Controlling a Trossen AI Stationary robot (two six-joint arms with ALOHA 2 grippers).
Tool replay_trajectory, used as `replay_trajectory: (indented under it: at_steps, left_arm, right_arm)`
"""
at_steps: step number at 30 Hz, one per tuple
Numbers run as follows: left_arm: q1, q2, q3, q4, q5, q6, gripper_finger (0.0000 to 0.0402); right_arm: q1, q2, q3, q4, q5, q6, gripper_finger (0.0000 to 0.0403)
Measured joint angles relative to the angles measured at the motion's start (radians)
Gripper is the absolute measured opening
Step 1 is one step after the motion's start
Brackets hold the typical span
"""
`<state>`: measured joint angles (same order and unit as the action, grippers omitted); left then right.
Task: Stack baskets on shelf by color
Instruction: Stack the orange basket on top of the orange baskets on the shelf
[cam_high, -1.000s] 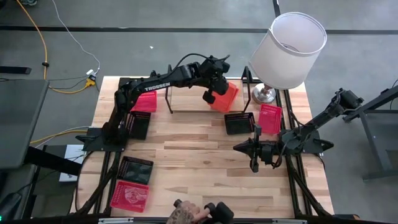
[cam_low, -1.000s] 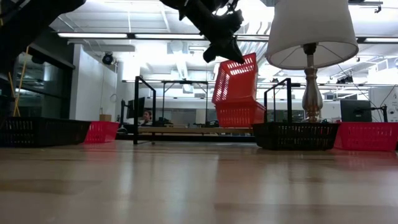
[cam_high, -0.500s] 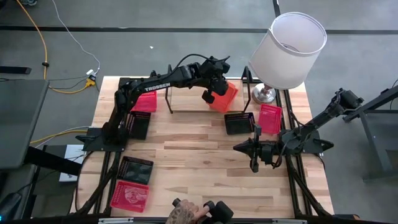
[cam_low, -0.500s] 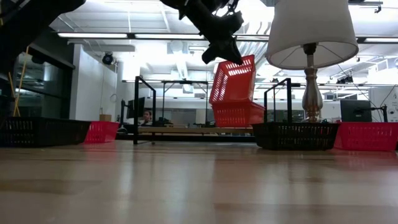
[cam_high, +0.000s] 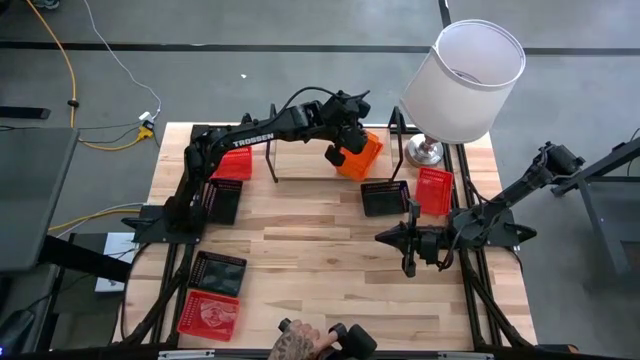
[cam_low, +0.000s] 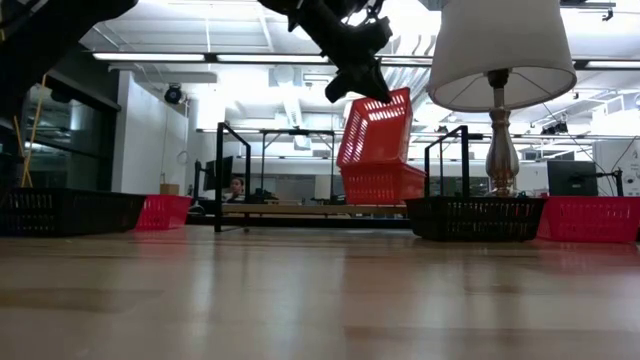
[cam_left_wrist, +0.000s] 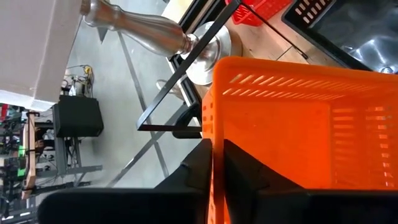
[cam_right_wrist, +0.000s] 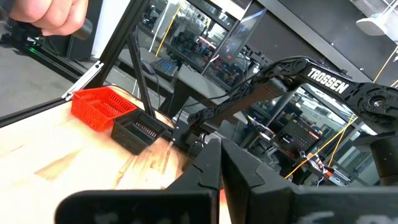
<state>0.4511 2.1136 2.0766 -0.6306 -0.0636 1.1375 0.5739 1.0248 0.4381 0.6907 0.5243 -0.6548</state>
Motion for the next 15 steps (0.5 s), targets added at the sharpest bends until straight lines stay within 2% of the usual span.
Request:
replay_trajectory:
  at_steps: [3, 15]
  left_arm:
    - [0.0, 0.0, 0.0, 0.001, -0.001, 0.0, 0.0044]
    - [-0.006, 0.0, 0.0, 0.058, -0.106, -0.029, 0.0171]
  right_arm:
    - [0.0, 0.0, 0.0, 0.0, 0.0, 0.0, 0.0]
    - [-0.009, 0.0, 0.0, -0.003, 0.0, 0.003, 0.0]
